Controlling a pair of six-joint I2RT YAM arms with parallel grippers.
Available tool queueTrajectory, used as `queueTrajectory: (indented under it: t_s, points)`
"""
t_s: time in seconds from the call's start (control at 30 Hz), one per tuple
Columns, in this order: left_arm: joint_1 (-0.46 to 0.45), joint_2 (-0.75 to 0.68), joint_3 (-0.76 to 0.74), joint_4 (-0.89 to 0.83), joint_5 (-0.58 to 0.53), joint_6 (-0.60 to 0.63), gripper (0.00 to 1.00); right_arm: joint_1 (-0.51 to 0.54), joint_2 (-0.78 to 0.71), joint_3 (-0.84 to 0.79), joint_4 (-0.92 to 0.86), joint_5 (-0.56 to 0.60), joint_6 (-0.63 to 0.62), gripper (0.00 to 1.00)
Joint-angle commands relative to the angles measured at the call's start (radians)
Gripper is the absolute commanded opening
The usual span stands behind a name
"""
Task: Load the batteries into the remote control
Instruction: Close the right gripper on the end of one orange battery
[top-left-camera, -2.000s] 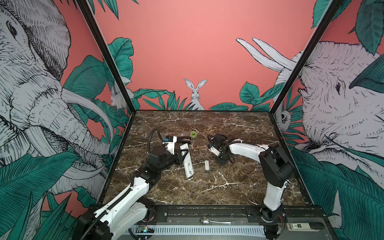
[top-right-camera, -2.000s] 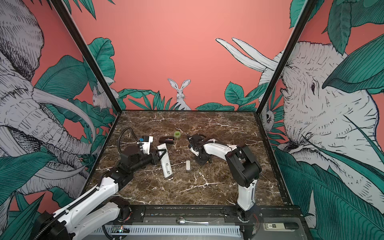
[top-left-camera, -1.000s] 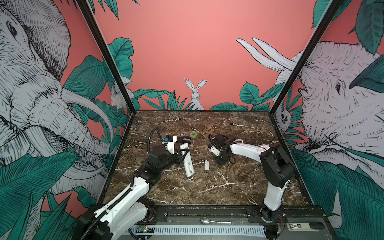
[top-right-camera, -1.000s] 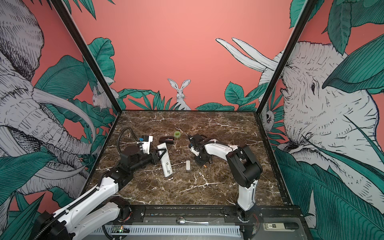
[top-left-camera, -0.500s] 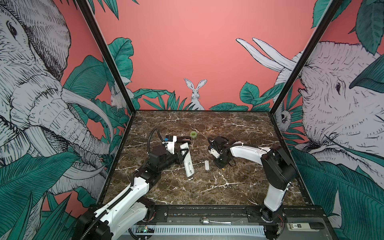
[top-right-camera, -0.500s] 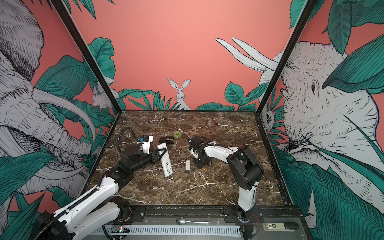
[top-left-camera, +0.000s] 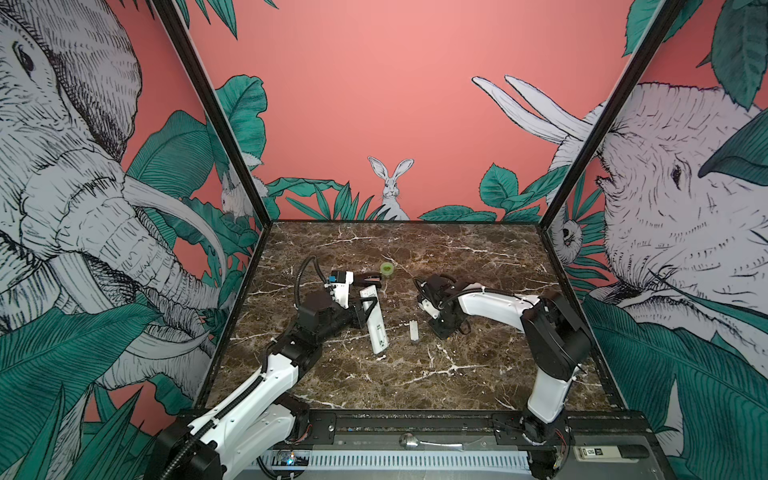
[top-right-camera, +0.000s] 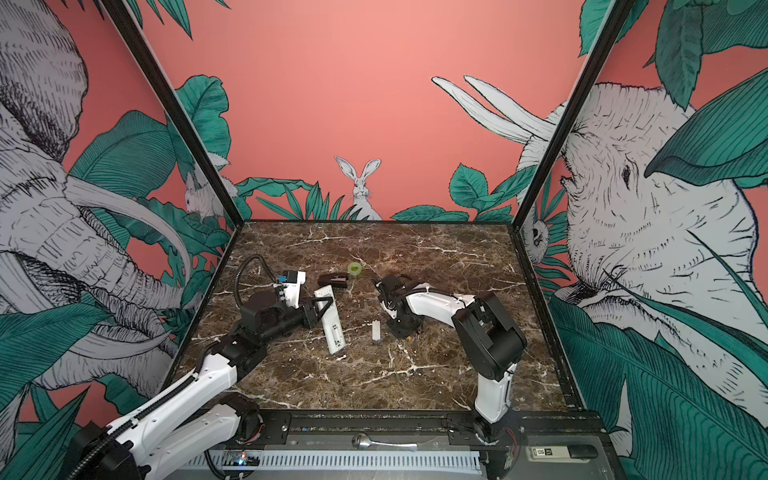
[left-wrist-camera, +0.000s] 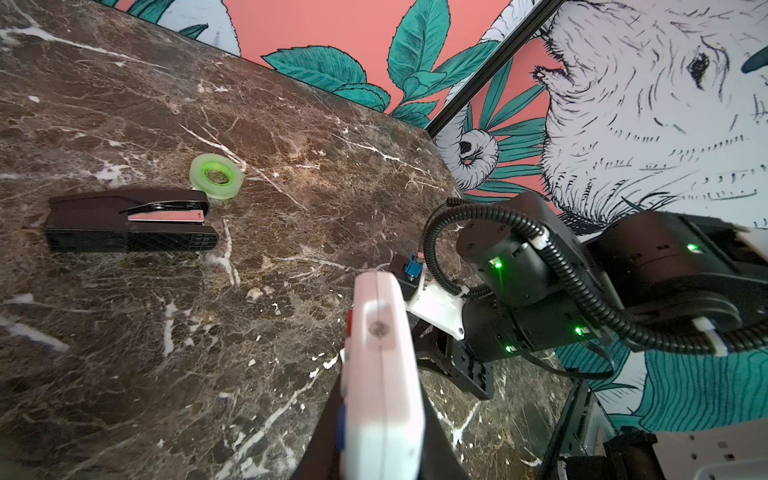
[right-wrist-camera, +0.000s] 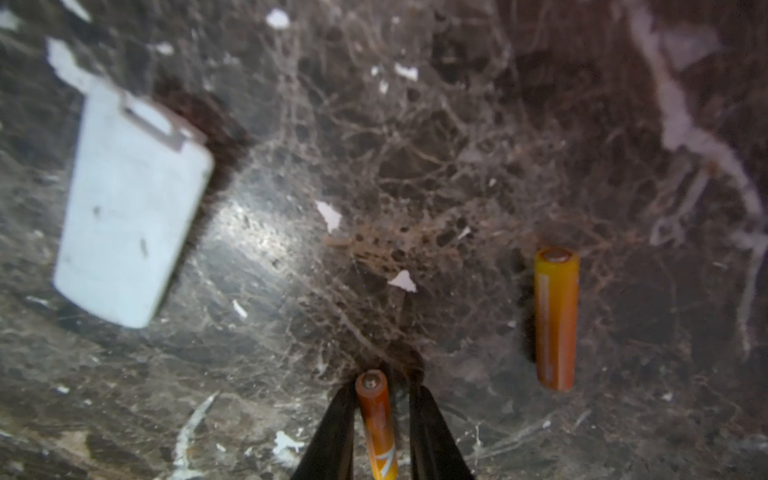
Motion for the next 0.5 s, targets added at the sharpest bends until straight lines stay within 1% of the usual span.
queueTrajectory:
  t_s: [0.0, 0.17, 0.47]
  points:
    - [0.006, -0.015, -0.003, 0.045, 0.009, 0.0, 0.0, 0.006, 0.026, 0.021, -0.07, 0.029, -0.01, 0.24]
    - [0.006, -0.018, 0.0, 0.04, 0.009, 0.002, 0.0, 0.005, 0.037, 0.032, -0.066, 0.025, -0.013, 0.22]
    - [0.007, -0.019, -0.001, 0.037, 0.009, 0.005, 0.0, 0.007, 0.054, 0.043, -0.058, 0.02, -0.013, 0.22]
